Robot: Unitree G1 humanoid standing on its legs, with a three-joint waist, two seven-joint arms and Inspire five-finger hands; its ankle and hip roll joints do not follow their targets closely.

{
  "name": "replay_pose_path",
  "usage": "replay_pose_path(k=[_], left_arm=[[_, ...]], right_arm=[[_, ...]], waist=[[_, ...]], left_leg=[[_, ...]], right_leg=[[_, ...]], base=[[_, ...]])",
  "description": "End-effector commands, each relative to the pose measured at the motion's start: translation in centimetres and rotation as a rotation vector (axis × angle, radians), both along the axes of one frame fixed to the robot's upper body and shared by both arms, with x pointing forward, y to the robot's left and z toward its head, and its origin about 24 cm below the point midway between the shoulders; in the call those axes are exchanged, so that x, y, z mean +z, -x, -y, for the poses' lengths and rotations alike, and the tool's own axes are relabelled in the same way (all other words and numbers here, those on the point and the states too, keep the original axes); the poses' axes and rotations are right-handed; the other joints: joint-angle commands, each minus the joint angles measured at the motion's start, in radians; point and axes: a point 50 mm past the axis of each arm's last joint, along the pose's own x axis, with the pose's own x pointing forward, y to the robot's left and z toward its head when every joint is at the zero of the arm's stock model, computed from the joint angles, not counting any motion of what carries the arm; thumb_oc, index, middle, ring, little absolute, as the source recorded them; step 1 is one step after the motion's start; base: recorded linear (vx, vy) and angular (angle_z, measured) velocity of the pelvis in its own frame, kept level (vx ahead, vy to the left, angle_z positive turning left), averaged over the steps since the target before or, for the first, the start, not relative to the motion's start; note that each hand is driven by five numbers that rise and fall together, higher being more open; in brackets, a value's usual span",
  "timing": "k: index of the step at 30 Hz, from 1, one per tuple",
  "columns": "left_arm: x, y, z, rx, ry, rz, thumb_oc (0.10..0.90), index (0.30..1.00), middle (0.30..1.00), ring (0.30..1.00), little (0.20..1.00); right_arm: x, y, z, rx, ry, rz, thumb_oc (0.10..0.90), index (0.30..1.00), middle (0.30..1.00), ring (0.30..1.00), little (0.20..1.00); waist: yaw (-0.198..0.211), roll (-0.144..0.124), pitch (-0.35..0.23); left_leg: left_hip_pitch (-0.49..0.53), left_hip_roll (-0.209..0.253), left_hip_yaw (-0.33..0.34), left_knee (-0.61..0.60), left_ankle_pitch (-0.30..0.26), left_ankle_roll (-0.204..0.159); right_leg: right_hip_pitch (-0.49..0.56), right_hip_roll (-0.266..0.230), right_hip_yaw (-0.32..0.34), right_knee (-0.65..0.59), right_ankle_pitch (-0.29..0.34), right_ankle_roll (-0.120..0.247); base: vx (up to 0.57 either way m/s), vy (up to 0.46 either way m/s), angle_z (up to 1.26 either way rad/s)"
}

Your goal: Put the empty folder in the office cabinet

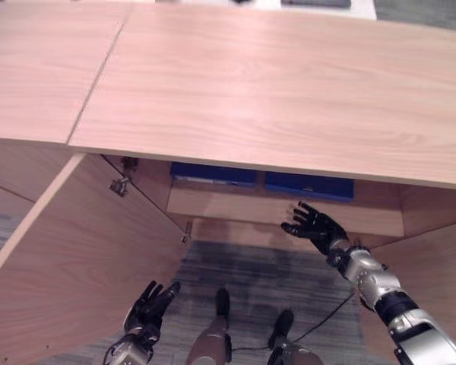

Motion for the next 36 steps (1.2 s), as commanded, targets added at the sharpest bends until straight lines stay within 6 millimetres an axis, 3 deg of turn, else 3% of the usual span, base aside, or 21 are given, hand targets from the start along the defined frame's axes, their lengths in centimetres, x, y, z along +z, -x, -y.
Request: replay_pose_path(k=[1,4,5,7,8,10,13,18,25,27,28,33,36], left_arm=[[0.0,0.7,-1.5,0.051,-0.061,-0.004,0.8,0.9,0.9,0.9,0.9],[-0.8,0.5,-0.5,0.041,-0.059,-0.043,0.8,0.9,0.9,0.9,0.9],[-0.8,0.5,-0.5,0.041,-0.059,-0.043,0.8,0.9,0.9,0.9,0.9],[-1.8,1.1,-0.2,-0.006,-0.079,-0.126,0.8,0.9,0.9,0.9,0.9],[-1.8,1.1,-0.2,-0.006,-0.079,-0.126,0.8,0.9,0.9,0.9,0.9],[-3.3,2.8,0.1,-0.028,-0.067,-0.24,0.8,0.9,0.9,0.9,0.9],[-3.9,3.9,0.0,-0.042,-0.084,-0.309,0.8,0.9,0.9,0.9,0.9],[-4.5,5.3,0.0,-0.074,-0.105,-0.384,0.8,0.9,0.9,0.9,0.9],[-4.7,5.2,-0.2,-0.096,-0.123,-0.415,0.8,0.9,0.9,0.9,0.9],[-4.8,5.4,-0.4,-0.162,-0.147,-0.453,0.8,0.9,0.9,0.9,0.9],[-4.8,5.4,-0.3,-0.164,-0.147,-0.452,0.8,0.9,0.9,0.9,0.9],[-4.8,5.5,-0.4,-0.261,-0.173,-0.472,0.8,0.9,0.9,0.9,0.9],[-4.8,5.2,-0.3,-0.283,-0.173,-0.467,0.8,0.9,0.9,0.9,0.9]], right_arm=[[-0.9,2.3,-0.7,0.086,0.01,0.017,0.8,0.9,0.9,0.9,0.9],[-3.7,7.7,0.2,0.014,-0.034,-0.077,0.8,0.9,0.9,0.9,0.9],[-3.7,7.8,0.2,0.014,-0.034,-0.077,0.8,0.9,0.9,0.9,0.9],[-5.1,10.5,1.7,-0.071,-0.011,-0.141,0.8,0.9,0.9,0.9,0.9],[-5.1,10.5,1.7,-0.072,-0.011,-0.141,0.8,0.9,0.9,0.9,0.9],[-6.4,12.5,3.2,-0.165,0.033,-0.201,0.8,0.9,0.9,0.9,0.9],[-7.1,14.0,4.6,-0.25,0.084,-0.247,0.8,0.9,0.9,0.9,0.9],[-8.3,16.2,6.0,-0.351,0.115,-0.329,0.8,0.9,0.9,0.9,0.9],[-8.1,18.0,8.9,-0.576,0.133,-0.33,0.8,0.9,0.9,0.9,0.9],[-7.2,19.6,12.2,-0.675,0.238,-0.341,0.8,0.9,0.9,0.9,0.9],[-7.2,19.6,12.3,-0.675,0.239,-0.341,0.8,0.9,0.9,0.9,0.9],[-3.4,20.5,18.6,-0.809,0.443,-0.293,0.8,0.9,0.9,0.9,0.9],[-1.8,20.1,20.4,-0.846,0.489,-0.252,0.8,0.9,0.9,0.9,0.9]], waist=[[-0.041,-0.026,-0.112],[-0.097,-0.045,-0.154],[-0.096,-0.046,-0.153],[-0.135,-0.055,-0.171],[-0.134,-0.055,-0.17],[-0.184,-0.057,-0.183],[-0.222,-0.053,-0.189],[-0.265,-0.045,-0.188],[-0.336,-0.01,-0.18],[-0.378,0.008,-0.179],[-0.376,0.009,-0.179],[-0.393,0.029,-0.176],[-0.39,0.035,-0.175]], left_leg=[[0.049,-0.058,0.028,-0.008,-0.113,0.008],[0.107,-0.059,0.072,-0.008,-0.128,0.022],[0.107,-0.059,0.072,-0.008,-0.128,0.022],[0.146,-0.057,0.101,-0.008,-0.149,0.027],[0.147,-0.057,0.102,-0.008,-0.15,0.027],[0.183,-0.053,0.145,-0.008,-0.172,0.033],[0.207,-0.052,0.188,-0.008,-0.189,0.04],[0.231,-0.051,0.246,-0.008,-0.207,0.051],[0.272,-0.06,0.29,-0.008,-0.254,0.065],[0.278,-0.066,0.317,-0.008,-0.265,0.07],[0.278,-0.066,0.317,-0.008,-0.266,0.07],[0.276,-0.075,0.318,-0.008,-0.273,0.075],[0.276,-0.076,0.314,-0.008,-0.275,0.076]], right_leg=[[-0.032,0.045,0.12,-0.001,-0.058,0.007],[-0.005,0.048,0.15,-0.001,-0.037,0.014],[-0.005,0.048,0.151,-0.001,-0.037,0.014],[0.016,0.052,0.182,-0.001,-0.031,0.021],[0.017,0.052,0.182,-0.001,-0.031,0.021],[0.026,0.056,0.227,0.004,-0.024,0.03],[0.022,0.062,0.269,0.008,-0.012,0.039],[0.013,0.066,0.318,0.02,-0.002,0.05],[0.009,0.062,0.368,0.056,-0.023,0.072],[-0.004,0.06,0.391,0.054,-0.018,0.078],[-0.004,0.061,0.392,0.054,-0.018,0.078],[-0.006,0.051,0.399,0.05,-0.02,0.084],[-0.004,0.048,0.396,0.047,-0.022,0.084]], base=[[0.1,0.12,-0.18],[0.01,0.134,-0.33],[0.05,0.091,-0.47],[0.03,0.1,-0.44],[0.04,0.135,-0.4],[0.02,0.121,-0.62],[0.0,0.101,-0.89],[0.0,0.071,-0.59],[0.03,0.072,-0.34],[-0.02,0.052,-0.11],[-0.01,0.031,-0.23],[0.0,0.017,-0.13],[0.0,0.0,0.0]])
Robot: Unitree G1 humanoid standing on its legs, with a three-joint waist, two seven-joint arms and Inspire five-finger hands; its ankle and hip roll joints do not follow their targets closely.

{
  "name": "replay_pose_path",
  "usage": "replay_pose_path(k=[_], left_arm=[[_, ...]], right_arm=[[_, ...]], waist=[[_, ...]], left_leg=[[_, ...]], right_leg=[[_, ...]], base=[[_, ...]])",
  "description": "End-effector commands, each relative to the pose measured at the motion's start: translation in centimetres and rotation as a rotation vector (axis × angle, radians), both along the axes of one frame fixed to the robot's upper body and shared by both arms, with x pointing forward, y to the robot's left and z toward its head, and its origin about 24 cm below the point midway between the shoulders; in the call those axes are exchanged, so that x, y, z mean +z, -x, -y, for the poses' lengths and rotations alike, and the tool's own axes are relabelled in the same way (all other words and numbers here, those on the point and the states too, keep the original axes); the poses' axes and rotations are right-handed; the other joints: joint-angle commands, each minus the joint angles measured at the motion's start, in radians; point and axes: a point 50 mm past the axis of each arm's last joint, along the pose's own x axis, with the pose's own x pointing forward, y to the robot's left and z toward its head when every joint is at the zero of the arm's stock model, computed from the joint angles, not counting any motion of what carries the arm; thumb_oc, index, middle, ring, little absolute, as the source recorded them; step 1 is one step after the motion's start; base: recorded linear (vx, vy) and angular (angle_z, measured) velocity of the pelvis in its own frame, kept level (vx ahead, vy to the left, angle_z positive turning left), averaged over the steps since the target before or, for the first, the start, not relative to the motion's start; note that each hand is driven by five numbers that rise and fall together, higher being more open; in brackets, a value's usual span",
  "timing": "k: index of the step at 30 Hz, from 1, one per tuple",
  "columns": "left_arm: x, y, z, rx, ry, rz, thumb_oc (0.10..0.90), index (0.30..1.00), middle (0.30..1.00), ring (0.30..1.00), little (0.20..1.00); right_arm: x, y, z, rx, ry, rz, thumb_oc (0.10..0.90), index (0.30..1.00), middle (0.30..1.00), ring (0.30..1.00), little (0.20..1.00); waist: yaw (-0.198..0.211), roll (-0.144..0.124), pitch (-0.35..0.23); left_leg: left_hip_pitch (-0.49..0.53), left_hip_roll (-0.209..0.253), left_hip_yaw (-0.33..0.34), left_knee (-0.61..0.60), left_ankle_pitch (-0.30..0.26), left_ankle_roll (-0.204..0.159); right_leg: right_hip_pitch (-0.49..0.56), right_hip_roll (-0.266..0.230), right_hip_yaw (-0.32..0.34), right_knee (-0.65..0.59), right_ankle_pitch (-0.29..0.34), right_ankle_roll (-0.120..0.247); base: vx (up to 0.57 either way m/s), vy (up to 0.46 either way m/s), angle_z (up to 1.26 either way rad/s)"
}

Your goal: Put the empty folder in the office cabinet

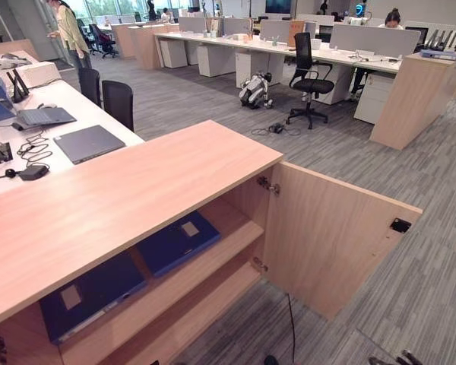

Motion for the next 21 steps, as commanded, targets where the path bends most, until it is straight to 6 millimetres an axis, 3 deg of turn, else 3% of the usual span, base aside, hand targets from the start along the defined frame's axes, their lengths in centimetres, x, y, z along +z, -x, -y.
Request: replay_pose_path(k=[1,3,7,11,13,14,15,17,19,21], left_arm=[[1.1,-3.6,-1.3,-0.062,-0.044,0.11,0.8,0.9,0.9,0.9,0.9],[1.2,-3.9,-1.4,-0.072,-0.046,0.118,0.8,0.9,0.9,0.9,0.9],[1.6,-4.9,-1.6,-0.131,-0.059,0.135,0.8,0.9,0.9,0.9,0.9],[1.5,-4.8,-1.6,-0.156,-0.055,0.116,0.8,0.9,0.9,0.9,0.9],[1.4,-4.6,-1.7,-0.167,-0.053,0.101,0.8,0.9,0.9,0.9,0.9],[1.3,-4.2,-1.7,-0.168,-0.048,0.084,0.8,0.9,0.9,0.9,0.9],[1.3,-4.1,-1.8,-0.169,-0.049,0.083,0.8,0.9,0.9,0.9,0.9],[1.1,-3.9,-1.6,-0.164,-0.042,0.074,0.8,0.9,0.9,0.9,0.9],[1.1,-3.8,-1.6,-0.159,-0.037,0.073,0.8,0.9,0.9,0.9,0.9],[1.1,-4.0,-1.4,-0.156,-0.032,0.077,0.8,0.9,0.9,0.9,0.9]], right_arm=[[6.9,-5.6,6.5,-0.014,0.29,0.233,0.8,0.9,0.9,0.9,0.9],[8.0,-5.9,7.3,-0.019,0.324,0.247,0.8,0.9,0.9,0.9,0.9],[13.3,-7.2,10.8,0.011,0.499,0.267,0.8,0.9,0.9,0.9,0.9],[15.8,-8.7,11.6,0.084,0.561,0.272,0.8,0.9,0.9,0.9,0.9],[16.8,-9.9,11.5,0.136,0.582,0.288,0.8,0.9,0.9,0.9,0.9],[17.6,-11.5,11.0,0.187,0.589,0.327,0.8,0.9,0.9,0.9,0.9],[17.6,-11.5,11.0,0.186,0.588,0.326,0.8,0.9,0.9,0.9,0.9],[18.1,-13.8,9.6,0.272,0.573,0.4,0.8,0.9,0.9,0.9,0.9],[18.2,-14.5,9.0,0.299,0.563,0.426,0.8,0.9,0.9,0.9,0.9],[18.1,-16.2,7.2,0.393,0.513,0.485,0.8,0.9,0.9,0.9,0.9]], waist=[[0.017,0.053,0.038],[0.022,0.056,0.041],[0.045,0.061,0.049],[0.056,0.065,0.051],[0.062,0.066,0.05],[0.071,0.059,0.05],[0.072,0.064,0.046],[0.083,0.057,0.046],[0.085,0.055,0.044],[0.092,0.053,0.042]], left_leg=[[-0.003,-0.06,-0.106,0.0,-0.141,0.056],[-0.004,-0.061,-0.109,0.0,-0.141,0.056],[-0.005,-0.064,-0.127,0.0,-0.139,0.054],[-0.003,-0.066,-0.137,0.0,-0.137,0.052],[-0.001,-0.065,-0.14,0.0,-0.136,0.05],[-0.01,-0.064,-0.127,0.0,-0.111,0.05],[-0.002,-0.064,-0.144,0.0,-0.133,0.049],[-0.008,-0.062,-0.132,0.0,-0.11,0.049],[-0.009,-0.061,-0.133,0.0,-0.108,0.048],[-0.009,-0.058,-0.135,0.0,-0.106,0.046]], right_leg=[[-0.014,0.066,-0.035,0.029,-0.069,0.027],[-0.012,0.065,-0.039,0.029,-0.07,0.027],[-0.001,0.057,-0.058,0.028,-0.078,0.026],[0.009,0.054,-0.07,0.026,-0.084,0.023],[0.016,0.054,-0.076,0.024,-0.086,0.021],[0.01,0.055,-0.086,0.023,-0.071,0.01],[0.019,0.055,-0.08,0.02,-0.086,0.018],[0.018,0.057,-0.091,0.019,-0.072,0.006],[0.017,0.058,-0.092,0.018,-0.073,0.004],[0.02,0.06,-0.097,0.017,-0.074,0.001]], base=[[0.0,-0.018,-0.03],[0.0,-0.01,-0.02],[0.0,-0.022,0.07],[0.0,-0.017,0.12],[-0.03,-0.045,0.02],[0.01,-0.033,0.07],[0.02,-0.056,0.09],[-0.02,-0.059,0.09],[-0.03,-0.048,0.05],[0.01,-0.043,0.01]])
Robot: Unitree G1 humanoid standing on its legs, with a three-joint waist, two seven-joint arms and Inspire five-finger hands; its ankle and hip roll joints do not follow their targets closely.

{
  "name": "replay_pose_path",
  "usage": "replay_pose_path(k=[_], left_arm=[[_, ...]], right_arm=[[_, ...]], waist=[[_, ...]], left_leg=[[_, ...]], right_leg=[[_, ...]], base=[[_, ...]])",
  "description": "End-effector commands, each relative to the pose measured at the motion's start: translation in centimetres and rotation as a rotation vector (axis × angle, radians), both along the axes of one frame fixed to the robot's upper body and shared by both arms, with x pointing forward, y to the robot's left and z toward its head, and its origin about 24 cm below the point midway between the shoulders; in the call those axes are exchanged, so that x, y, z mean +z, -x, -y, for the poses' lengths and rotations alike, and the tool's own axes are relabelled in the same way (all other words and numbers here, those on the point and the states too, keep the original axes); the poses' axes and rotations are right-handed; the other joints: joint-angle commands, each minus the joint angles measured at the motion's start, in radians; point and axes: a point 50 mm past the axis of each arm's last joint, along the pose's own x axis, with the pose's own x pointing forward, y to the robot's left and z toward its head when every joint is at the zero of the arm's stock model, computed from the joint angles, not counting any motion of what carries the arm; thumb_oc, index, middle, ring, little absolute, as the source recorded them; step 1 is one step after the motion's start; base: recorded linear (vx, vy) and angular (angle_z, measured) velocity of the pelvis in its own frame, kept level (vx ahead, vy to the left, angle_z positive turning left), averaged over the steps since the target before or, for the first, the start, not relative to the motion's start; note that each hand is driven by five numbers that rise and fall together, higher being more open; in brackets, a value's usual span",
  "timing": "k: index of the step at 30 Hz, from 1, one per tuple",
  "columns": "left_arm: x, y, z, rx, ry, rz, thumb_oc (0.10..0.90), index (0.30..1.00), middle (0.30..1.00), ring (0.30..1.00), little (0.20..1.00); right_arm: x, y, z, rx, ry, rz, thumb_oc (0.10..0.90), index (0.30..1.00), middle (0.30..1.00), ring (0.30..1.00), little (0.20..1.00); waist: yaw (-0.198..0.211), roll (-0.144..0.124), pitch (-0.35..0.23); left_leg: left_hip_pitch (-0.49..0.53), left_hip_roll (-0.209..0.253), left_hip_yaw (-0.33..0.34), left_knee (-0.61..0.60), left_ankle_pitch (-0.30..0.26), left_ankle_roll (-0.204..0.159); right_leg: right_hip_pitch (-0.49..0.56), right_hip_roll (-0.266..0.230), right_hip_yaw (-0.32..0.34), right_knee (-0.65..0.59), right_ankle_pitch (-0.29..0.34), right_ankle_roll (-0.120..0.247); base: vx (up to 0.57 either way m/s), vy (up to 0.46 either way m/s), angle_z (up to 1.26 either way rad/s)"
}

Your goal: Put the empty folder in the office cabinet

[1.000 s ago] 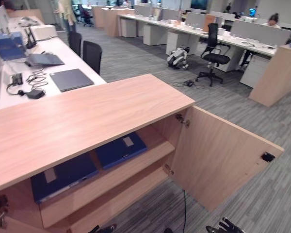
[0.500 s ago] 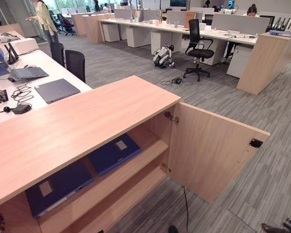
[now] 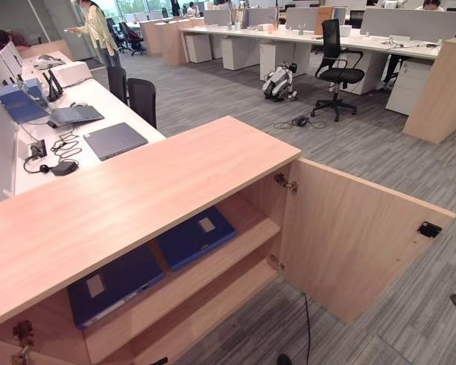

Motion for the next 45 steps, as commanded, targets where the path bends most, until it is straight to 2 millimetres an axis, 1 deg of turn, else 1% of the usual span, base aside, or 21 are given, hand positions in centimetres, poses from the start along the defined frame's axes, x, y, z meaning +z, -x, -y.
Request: replay_pose_path(k=[1,5,9,20,21,22,25,26,27,28,29,30,31,32,33,34,36,37,38,41,45], left_arm=[[1.1,-3.4,-1.7,-0.011,-0.049,0.103,0.8,0.9,0.9,0.9,0.9],[0.9,-3.0,-1.3,0.01,-0.033,0.09,0.8,0.9,0.9,0.9,0.9],[0.7,-2.4,-1.3,0.049,-0.025,0.071,0.8,0.9,0.9,0.9,0.9],[0.5,-1.4,-1.4,0.087,-0.018,0.04,0.8,0.9,0.9,0.9,0.9],[0.5,-1.5,-1.3,0.092,-0.019,0.042,0.8,0.9,0.9,0.9,0.9],[0.5,-1.4,-1.4,0.092,-0.019,0.042,0.8,0.9,0.9,0.9,0.9],[0.5,-2.3,-0.8,0.085,-0.02,0.057,0.8,0.9,0.9,0.9,0.9],[0.5,-2.3,-0.8,0.086,-0.021,0.057,0.8,0.9,0.9,0.9,0.9],[0.6,-2.8,-0.7,0.08,-0.023,0.071,0.8,0.9,0.9,0.9,0.9],[0.7,-3.8,-0.3,0.083,-0.027,0.102,0.8,0.9,0.9,0.9,0.9],[0.7,-3.8,-0.4,0.084,-0.028,0.102,0.8,0.9,0.9,0.9,0.9],[1.0,-5.5,0.2,0.057,-0.027,0.145,0.8,0.9,0.9,0.9,0.9],[1.2,-6.3,0.5,0.041,-0.024,0.171,0.8,0.9,0.9,0.9,0.9],[1.2,-6.3,0.5,0.042,-0.024,0.171,0.8,0.9,0.9,0.9,0.9],[1.5,-7.6,1.0,0.033,-0.021,0.216,0.8,0.9,0.9,0.9,0.9],[1.5,-7.6,1.0,0.033,-0.021,0.216,0.8,0.9,0.9,0.9,0.9],[1.9,-8.9,1.7,0.025,-0.015,0.257,0.8,0.9,0.9,0.9,0.9],[1.9,-8.9,1.7,0.025,-0.015,0.257,0.8,0.9,0.9,0.9,0.9],[2.1,-9.4,1.8,0.074,-0.01,0.287,0.8,0.9,0.9,0.9,0.9],[2.1,-9.2,1.6,0.106,-0.02,0.288,0.8,0.9,0.9,0.9,0.9],[2.0,-8.3,0.7,0.147,-0.038,0.267,0.8,0.9,0.9,0.9,0.9]], right_arm=[[6.1,-5.6,-1.0,0.171,0.078,0.295,0.8,0.9,0.9,0.9,0.9],[5.9,-7.8,-3.1,0.245,-0.057,0.408,0.8,0.9,0.9,0.9,0.9],[7.5,-10.6,-6.1,0.365,-0.22,0.592,0.8,0.9,0.9,0.9,0.9],[10.0,-13.3,-9.9,0.498,-0.325,0.792,0.8,0.9,0.9,0.9,0.9],[10.3,-13.6,-11.4,0.55,-0.381,0.847,0.8,0.9,0.9,0.9,0.9],[10.3,-13.6,-11.4,0.549,-0.382,0.847,0.8,0.9,0.9,0.9,0.9],[8.5,-14.1,-17.3,0.661,-0.628,0.934,0.8,0.9,0.9,0.9,0.9],[8.5,-14.1,-17.4,0.66,-0.629,0.934,0.8,0.9,0.9,0.9,0.9],[7.9,-13.9,-19.3,0.695,-0.707,0.943,0.8,0.9,0.9,0.9,0.9],[6.0,-13.4,-23.9,0.735,-0.974,0.961,0.8,0.9,0.9,0.9,0.9],[6.0,-13.4,-23.9,0.734,-0.975,0.96,0.8,0.9,0.9,0.9,0.9],[3.5,-12.3,-28.0,0.74,-1.181,0.878,0.8,0.9,0.9,0.9,0.9],[2.4,-11.6,-29.9,0.763,-1.243,0.803,0.8,0.9,0.9,0.9,0.9],[2.4,-11.6,-29.9,0.763,-1.243,0.803,0.8,0.9,0.9,0.9,0.9],[0.3,-9.9,-33.4,0.819,-1.357,0.645,0.8,0.9,0.9,0.9,0.9],[0.3,-9.9,-33.4,0.819,-1.357,0.645,0.8,0.9,0.9,0.9,0.9],[-1.4,-8.5,-36.2,0.841,-1.471,0.51,0.8,0.9,0.9,0.9,0.9],[-1.4,-8.5,-36.2,0.841,-1.471,0.51,0.8,0.9,0.9,0.9,0.9],[-2.6,-6.7,-39.5,0.936,-1.541,0.332,0.8,0.9,0.9,0.9,0.9],[-3.0,-5.9,-41.2,0.999,-1.568,0.238,0.8,0.9,0.9,0.9,0.9],[-3.4,-5.0,-41.9,1.065,-1.554,0.155,0.8,0.9,0.9,0.9,0.9]], waist=[[0.03,-0.018,0.029],[0.044,-0.025,0.021],[0.056,-0.03,0.014],[0.071,-0.039,0.003],[0.073,-0.038,0.003],[0.073,-0.039,0.003],[0.078,-0.038,0.002],[0.077,-0.039,0.001],[0.077,-0.039,0.001],[0.082,-0.039,0.001],[0.082,-0.039,0.0],[0.086,-0.041,0.0],[0.087,-0.042,0.001],[0.087,-0.042,0.001],[0.091,-0.045,0.0],[0.091,-0.045,0.0],[0.096,-0.048,0.001],[0.096,-0.048,0.001],[0.116,-0.058,0.006],[0.141,-0.071,0.011],[0.173,-0.088,0.017]], left_leg=[[0.009,-0.057,-0.08,0.0,-0.11,0.046],[0.008,-0.052,-0.084,0.0,-0.108,0.044],[0.009,-0.048,-0.089,0.0,-0.105,0.04],[0.011,-0.042,-0.094,0.0,-0.104,0.038],[0.011,-0.041,-0.096,0.0,-0.104,0.038],[0.011,-0.041,-0.096,0.0,-0.104,0.038],[0.011,-0.04,-0.098,0.0,-0.101,0.04],[0.011,-0.04,-0.099,0.0,-0.101,0.04],[0.011,-0.04,-0.099,0.0,-0.1,0.04],[0.012,-0.039,-0.1,0.0,-0.098,0.04],[0.012,-0.039,-0.1,0.0,-0.098,0.04],[0.012,-0.039,-0.102,0.0,-0.095,0.039],[0.012,-0.037,-0.102,0.0,-0.092,0.037],[0.012,-0.037,-0.102,0.0,-0.092,0.037],[0.011,-0.035,-0.103,0.0,-0.09,0.035],[0.011,-0.035,-0.104,0.0,-0.09,0.035],[0.01,-0.035,-0.109,0.0,-0.089,0.034],[0.01,-0.035,-0.109,0.0,-0.089,0.034],[0.007,-0.033,-0.123,0.0,-0.085,0.031],[0.004,-0.032,-0.141,0.0,-0.08,0.027],[-0.012,-0.03,-0.176,0.0,-0.07,0.02]], right_leg=[[0.005,0.06,-0.058,0.039,-0.094,0.0],[0.009,0.063,-0.067,0.035,-0.095,-0.004],[0.013,0.068,-0.071,0.033,-0.099,-0.009],[0.022,0.073,-0.081,0.032,-0.104,-0.013],[0.021,0.074,-0.082,0.034,-0.105,-0.015],[0.021,0.074,-0.082,0.034,-0.106,-0.015],[0.021,0.075,-0.083,0.039,-0.106,-0.018],[0.021,0.075,-0.084,0.039,-0.107,-0.018],[0.021,0.075,-0.083,0.04,-0.107,-0.019],[0.021,0.077,-0.084,0.039,-0.106,-0.023],[0.021,0.076,-0.085,0.039,-0.107,-0.023],[0.022,0.077,-0.086,0.04,-0.106,-0.025],[0.022,0.077,-0.088,0.04,-0.105,-0.026],[0.022,0.077,-0.088,0.04,-0.105,-0.026],[0.023,0.076,-0.091,0.041,-0.106,-0.027],[0.023,0.076,-0.091,0.041,-0.106,-0.027],[0.025,0.075,-0.095,0.042,-0.107,-0.029],[0.025,0.075,-0.095,0.042,-0.107,-0.029],[0.028,0.074,-0.107,0.043,-0.111,-0.03],[0.033,0.073,-0.121,0.045,-0.116,-0.032],[0.036,0.071,-0.146,0.045,-0.123,-0.036]], base=[[0.0,-0.046,0.03],[0.01,-0.045,0.03],[0.0,-0.005,-0.01],[0.0,-0.002,0.0],[0.0,0.0,0.0],[0.01,0.003,-0.06],[0.0,0.006,-0.21],[0.0,0.006,-0.36],[-0.01,0.011,-0.34],[-0.01,0.011,-0.29],[-0.01,0.017,-0.32],[-0.01,0.015,-0.3],[-0.01,0.015,-0.29],[0.0,0.026,-0.37],[0.0,0.019,-0.38],[0.0,0.035,-0.31],[0.0,0.028,-0.06],[-0.01,0.035,-0.18],[-0.01,0.022,-0.18],[-0.01,0.006,-0.09],[-0.01,-0.014,-0.61]])
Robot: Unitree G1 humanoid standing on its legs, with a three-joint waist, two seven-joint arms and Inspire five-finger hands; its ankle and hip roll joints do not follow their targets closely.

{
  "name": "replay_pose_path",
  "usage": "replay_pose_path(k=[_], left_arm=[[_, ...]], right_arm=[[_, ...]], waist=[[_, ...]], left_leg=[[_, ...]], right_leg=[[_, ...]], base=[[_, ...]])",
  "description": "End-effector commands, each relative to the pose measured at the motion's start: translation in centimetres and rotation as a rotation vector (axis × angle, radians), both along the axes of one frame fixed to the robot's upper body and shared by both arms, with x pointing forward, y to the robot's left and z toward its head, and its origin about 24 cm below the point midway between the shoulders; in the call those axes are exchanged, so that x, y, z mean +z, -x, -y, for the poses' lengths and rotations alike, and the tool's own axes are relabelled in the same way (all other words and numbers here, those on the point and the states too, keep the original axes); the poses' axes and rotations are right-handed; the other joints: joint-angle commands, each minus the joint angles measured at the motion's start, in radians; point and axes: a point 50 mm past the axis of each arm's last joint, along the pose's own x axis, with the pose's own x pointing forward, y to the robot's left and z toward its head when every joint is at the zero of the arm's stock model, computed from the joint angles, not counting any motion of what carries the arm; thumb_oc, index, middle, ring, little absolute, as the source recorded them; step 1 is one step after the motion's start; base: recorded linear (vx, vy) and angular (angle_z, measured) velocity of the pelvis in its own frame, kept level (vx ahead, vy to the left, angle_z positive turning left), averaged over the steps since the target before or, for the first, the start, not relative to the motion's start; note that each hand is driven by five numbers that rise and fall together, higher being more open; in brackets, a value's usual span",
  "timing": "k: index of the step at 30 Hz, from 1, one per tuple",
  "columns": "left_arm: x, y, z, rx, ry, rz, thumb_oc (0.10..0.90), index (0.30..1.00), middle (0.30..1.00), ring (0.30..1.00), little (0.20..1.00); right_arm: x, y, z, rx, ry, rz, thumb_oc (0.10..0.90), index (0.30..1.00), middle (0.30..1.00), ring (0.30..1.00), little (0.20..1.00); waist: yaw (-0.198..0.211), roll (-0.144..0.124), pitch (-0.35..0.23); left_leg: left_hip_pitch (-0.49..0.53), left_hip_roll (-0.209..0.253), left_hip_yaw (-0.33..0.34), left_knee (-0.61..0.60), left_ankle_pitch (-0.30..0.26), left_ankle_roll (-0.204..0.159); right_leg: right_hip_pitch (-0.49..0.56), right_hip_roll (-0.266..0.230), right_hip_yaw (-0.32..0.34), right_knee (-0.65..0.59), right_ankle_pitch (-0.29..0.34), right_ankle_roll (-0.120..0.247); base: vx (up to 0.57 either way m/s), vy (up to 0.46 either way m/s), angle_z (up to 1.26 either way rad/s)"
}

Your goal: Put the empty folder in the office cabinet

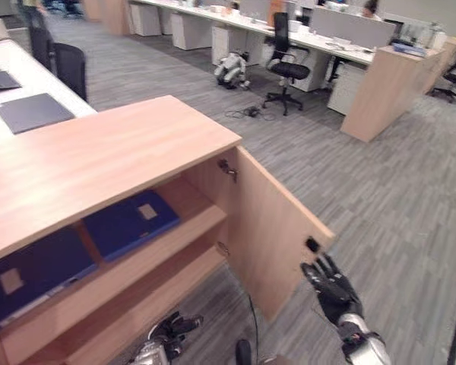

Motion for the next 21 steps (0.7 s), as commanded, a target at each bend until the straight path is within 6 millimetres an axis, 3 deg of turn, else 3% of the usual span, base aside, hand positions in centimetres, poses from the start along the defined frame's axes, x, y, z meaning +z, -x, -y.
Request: replay_pose_path(k=[1,8,9,12,21], left_arm=[[0.9,0.1,-4.0,0.066,-0.1,0.037,0.8,0.9,0.9,0.9,0.9],[0.6,2.4,-5.1,0.158,-0.118,-0.001,0.8,0.9,0.9,0.9,0.9],[0.5,3.2,-5.4,0.193,-0.126,-0.015,0.8,0.9,0.9,0.9,0.9],[0.4,3.5,-5.6,0.205,-0.129,-0.023,0.8,0.9,0.9,0.9,0.9],[0.1,4.8,-5.6,0.246,-0.116,-0.044,0.8,0.9,0.9,0.9,0.9]], right_arm=[[4.9,-2.1,-14.8,0.653,-0.336,0.245,0.8,0.9,0.9,0.9,0.9],[4.1,-1.3,-15.7,0.656,-0.379,0.177,0.8,0.9,0.9,0.9,0.9],[4.1,-1.2,-15.9,0.673,-0.374,0.175,0.8,0.9,0.9,0.9,0.9],[4.1,-1.2,-16.1,0.711,-0.35,0.177,0.8,0.9,0.9,0.9,0.9],[3.9,-1.8,-15.6,0.72,-0.296,0.186,0.8,0.9,0.9,0.9,0.9]], waist=[[0.107,-0.073,-0.008],[0.166,-0.082,-0.006],[0.194,-0.083,0.0],[0.228,-0.084,0.005],[0.315,-0.083,0.017]], left_leg=[[0.181,-0.194,0.059,-0.15,-0.032,-0.008],[0.138,-0.207,-0.033,-0.15,-0.005,-0.015],[0.13,-0.213,-0.07,-0.15,0.002,-0.017],[0.112,-0.22,-0.119,-0.15,0.016,-0.022],[0.088,-0.23,-0.242,-0.15,0.031,-0.042]], right_leg=[[0.227,-0.065,-0.063,-0.43,0.134,0.043],[0.229,-0.075,-0.122,-0.439,0.125,0.033],[0.237,-0.079,-0.148,-0.438,0.116,0.029],[0.244,-0.081,-0.189,-0.44,0.105,0.022],[0.286,-0.085,-0.309,-0.439,0.054,0.011]], base=[[-0.01,-0.014,1.07],[-0.01,-0.03,1.32],[0.01,-0.041,1.68],[0.0,-0.053,1.65],[0.04,-0.064,0.62]])
